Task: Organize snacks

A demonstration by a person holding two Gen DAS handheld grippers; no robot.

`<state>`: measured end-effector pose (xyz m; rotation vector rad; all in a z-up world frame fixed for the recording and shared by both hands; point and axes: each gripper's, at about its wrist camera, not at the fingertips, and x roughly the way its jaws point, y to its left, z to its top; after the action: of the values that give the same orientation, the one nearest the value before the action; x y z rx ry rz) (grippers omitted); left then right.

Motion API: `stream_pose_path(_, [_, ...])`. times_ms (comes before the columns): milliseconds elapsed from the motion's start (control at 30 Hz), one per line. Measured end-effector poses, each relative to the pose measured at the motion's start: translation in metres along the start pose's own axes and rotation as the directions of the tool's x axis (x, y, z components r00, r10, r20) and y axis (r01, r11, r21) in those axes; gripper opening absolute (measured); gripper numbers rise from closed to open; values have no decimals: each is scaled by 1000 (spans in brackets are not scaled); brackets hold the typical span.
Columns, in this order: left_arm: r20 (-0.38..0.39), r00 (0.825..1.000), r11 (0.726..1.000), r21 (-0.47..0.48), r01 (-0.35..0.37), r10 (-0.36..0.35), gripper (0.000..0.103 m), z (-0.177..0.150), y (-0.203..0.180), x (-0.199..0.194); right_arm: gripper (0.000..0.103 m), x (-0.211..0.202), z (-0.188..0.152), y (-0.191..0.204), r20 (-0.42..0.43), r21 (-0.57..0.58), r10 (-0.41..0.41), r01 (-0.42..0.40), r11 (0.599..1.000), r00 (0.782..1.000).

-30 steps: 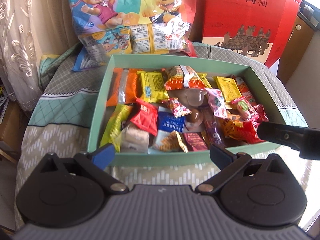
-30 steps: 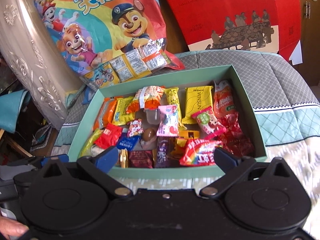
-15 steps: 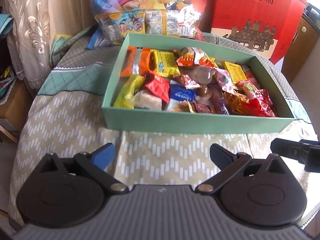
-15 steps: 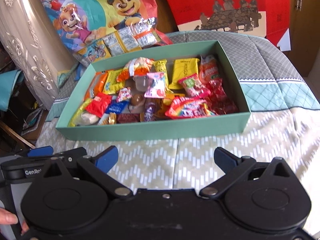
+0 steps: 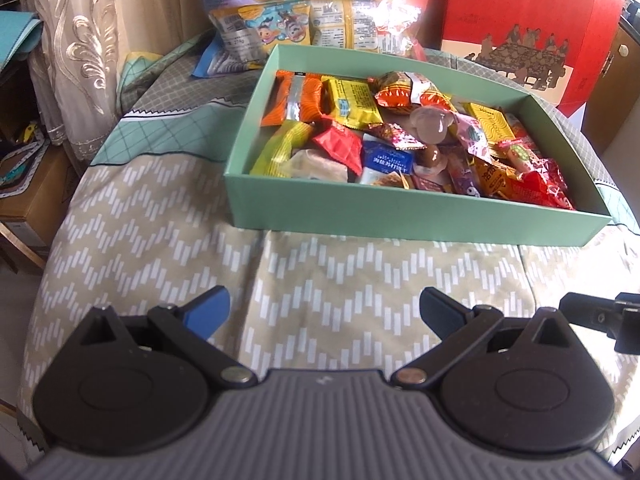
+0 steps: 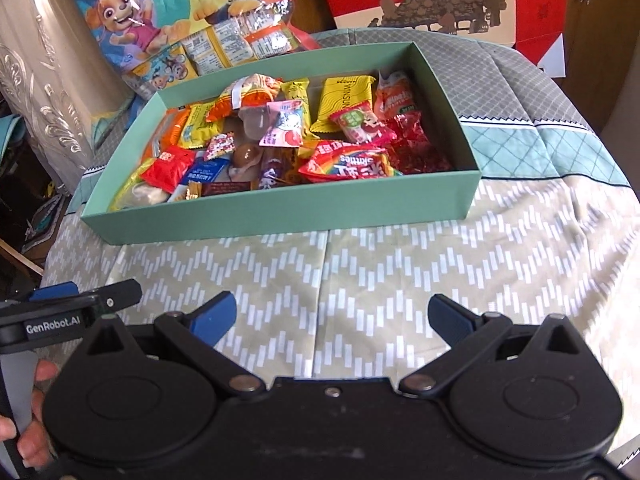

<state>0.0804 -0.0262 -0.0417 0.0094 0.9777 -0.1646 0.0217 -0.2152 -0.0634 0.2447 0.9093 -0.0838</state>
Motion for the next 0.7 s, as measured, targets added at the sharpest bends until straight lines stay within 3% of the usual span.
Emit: stream_pose_path(700, [3, 1000, 1000, -8, -26, 26, 103, 8, 4, 1, 103, 2, 6, -9, -5, 23, -31, 32, 999, 999])
